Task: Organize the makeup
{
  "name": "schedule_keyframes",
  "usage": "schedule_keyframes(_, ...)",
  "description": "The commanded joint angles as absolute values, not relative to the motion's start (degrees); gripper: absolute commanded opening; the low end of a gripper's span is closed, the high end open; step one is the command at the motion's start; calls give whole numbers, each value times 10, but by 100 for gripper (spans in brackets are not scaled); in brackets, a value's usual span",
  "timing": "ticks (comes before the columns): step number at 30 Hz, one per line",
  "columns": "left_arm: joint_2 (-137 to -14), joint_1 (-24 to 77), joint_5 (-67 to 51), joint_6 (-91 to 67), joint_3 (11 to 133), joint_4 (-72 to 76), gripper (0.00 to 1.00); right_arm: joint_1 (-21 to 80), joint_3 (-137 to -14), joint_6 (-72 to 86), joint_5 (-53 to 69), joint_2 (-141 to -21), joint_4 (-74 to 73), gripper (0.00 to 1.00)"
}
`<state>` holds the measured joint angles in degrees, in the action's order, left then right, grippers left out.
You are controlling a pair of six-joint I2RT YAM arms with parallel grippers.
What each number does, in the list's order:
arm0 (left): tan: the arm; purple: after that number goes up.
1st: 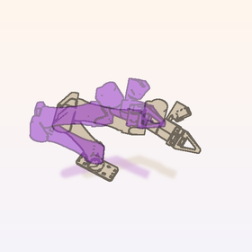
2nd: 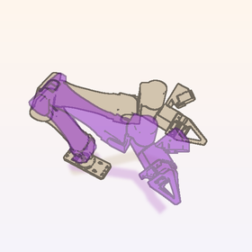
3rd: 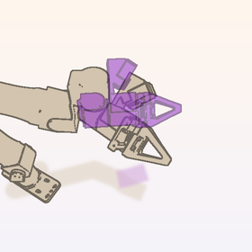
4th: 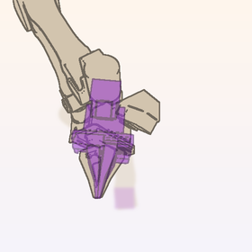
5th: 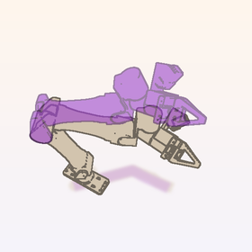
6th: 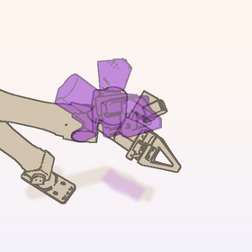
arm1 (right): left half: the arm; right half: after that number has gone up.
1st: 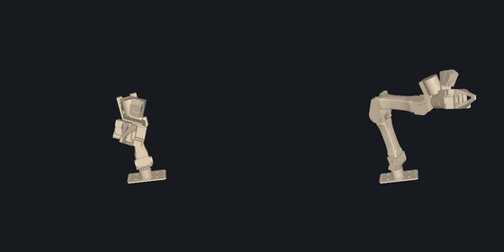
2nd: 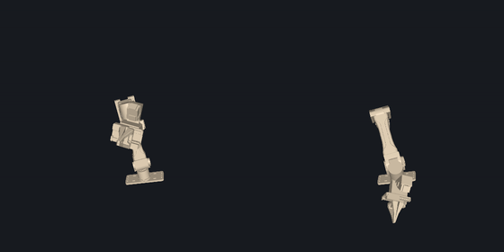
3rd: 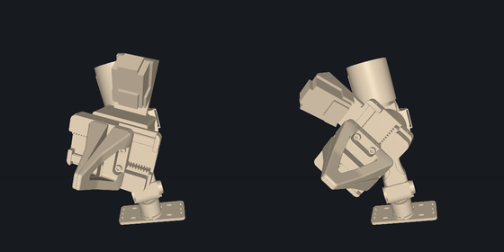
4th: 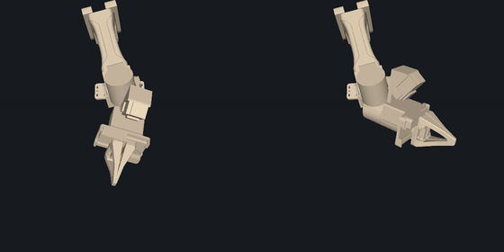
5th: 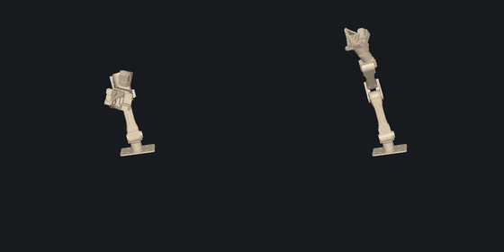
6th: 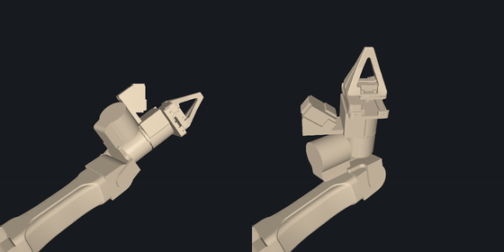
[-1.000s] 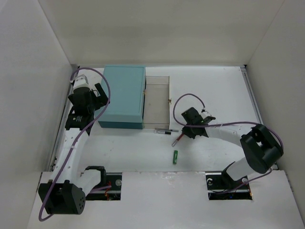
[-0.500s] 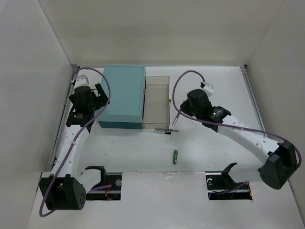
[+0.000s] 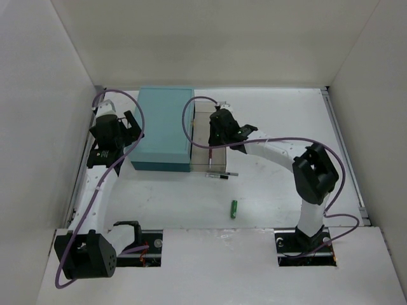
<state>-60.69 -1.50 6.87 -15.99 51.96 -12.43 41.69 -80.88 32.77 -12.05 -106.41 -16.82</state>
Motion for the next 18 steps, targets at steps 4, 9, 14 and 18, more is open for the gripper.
schedule_keyframes(4,-600,-15,64,-168,523,-105,100,423,-794,283,-114,-981,-159,47)
schedule_keyframes(9,-594,-10,64,-170,520,-105,100,454,-671,274,-108,-849,-172,76)
schedule_keyframes(14,-592,2,64,-171,519,-104,100,511,-525,325,-112,-719,-250,100)
schedule_keyframes(18,-594,10,64,-171,520,-108,100,571,-466,415,-116,-675,-323,100)
